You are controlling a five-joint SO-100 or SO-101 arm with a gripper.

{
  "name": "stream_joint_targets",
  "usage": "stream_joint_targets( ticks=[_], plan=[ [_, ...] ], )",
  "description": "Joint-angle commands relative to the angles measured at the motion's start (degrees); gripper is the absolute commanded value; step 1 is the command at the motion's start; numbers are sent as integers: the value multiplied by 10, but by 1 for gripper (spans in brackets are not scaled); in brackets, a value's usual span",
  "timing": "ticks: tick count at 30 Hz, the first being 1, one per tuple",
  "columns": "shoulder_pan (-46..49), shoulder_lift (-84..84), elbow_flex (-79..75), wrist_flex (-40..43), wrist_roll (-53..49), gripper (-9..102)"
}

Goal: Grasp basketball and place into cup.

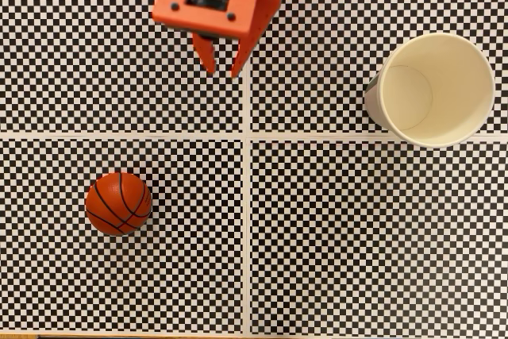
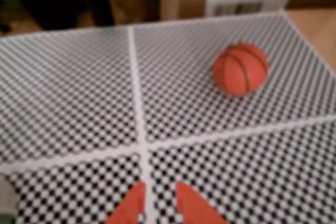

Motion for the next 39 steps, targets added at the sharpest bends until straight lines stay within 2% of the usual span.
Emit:
stream_joint_targets(
  ticks=[1,19,39],
  plan=[
    [0,-53,-108,40,8,0],
    [-9,-553,-621,184,70,0],
    [89,-889,-847,188,83,0]
  ],
)
